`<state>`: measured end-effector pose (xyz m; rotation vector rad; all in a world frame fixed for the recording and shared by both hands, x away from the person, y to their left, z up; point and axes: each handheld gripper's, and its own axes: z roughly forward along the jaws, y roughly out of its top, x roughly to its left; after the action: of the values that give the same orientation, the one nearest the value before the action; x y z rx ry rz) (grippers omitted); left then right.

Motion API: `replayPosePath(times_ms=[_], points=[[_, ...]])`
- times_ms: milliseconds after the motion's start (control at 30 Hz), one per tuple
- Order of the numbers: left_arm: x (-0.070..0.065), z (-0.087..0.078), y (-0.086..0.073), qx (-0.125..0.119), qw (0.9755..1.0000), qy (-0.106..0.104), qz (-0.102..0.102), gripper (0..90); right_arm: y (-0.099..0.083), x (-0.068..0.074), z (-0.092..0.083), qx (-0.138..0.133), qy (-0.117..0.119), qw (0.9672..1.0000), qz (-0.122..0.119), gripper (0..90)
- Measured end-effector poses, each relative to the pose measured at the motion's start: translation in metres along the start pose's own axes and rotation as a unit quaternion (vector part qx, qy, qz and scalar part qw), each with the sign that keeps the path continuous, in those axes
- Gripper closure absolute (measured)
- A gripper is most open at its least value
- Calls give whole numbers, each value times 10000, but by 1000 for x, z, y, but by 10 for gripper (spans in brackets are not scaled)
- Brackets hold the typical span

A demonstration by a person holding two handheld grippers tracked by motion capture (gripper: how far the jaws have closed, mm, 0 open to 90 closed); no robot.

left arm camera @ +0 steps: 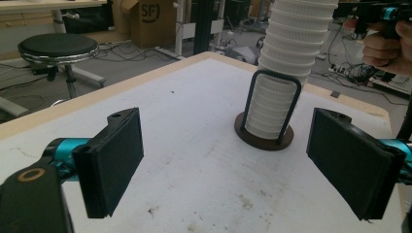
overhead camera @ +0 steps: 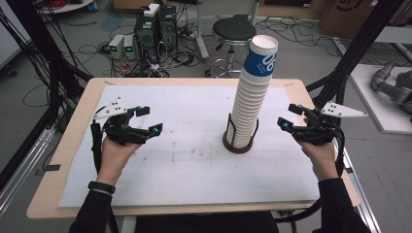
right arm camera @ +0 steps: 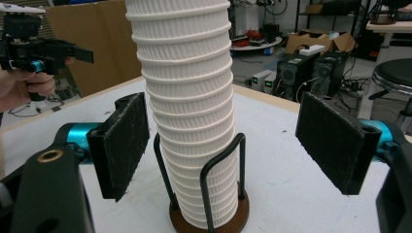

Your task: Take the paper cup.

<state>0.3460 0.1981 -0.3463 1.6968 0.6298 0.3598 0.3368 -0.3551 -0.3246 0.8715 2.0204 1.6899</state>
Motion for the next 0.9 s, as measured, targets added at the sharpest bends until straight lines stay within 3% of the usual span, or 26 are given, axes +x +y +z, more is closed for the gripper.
replayPosePath(times_ms=[567, 900], points=[[-1, 0, 1, -10, 9999, -140, -91, 132, 28, 13, 13, -191, 293, 9990, -281, 199], [-1, 3, 0, 45, 9997, -222, -136, 132, 50, 14, 28, -212, 409, 9986, -271, 199]])
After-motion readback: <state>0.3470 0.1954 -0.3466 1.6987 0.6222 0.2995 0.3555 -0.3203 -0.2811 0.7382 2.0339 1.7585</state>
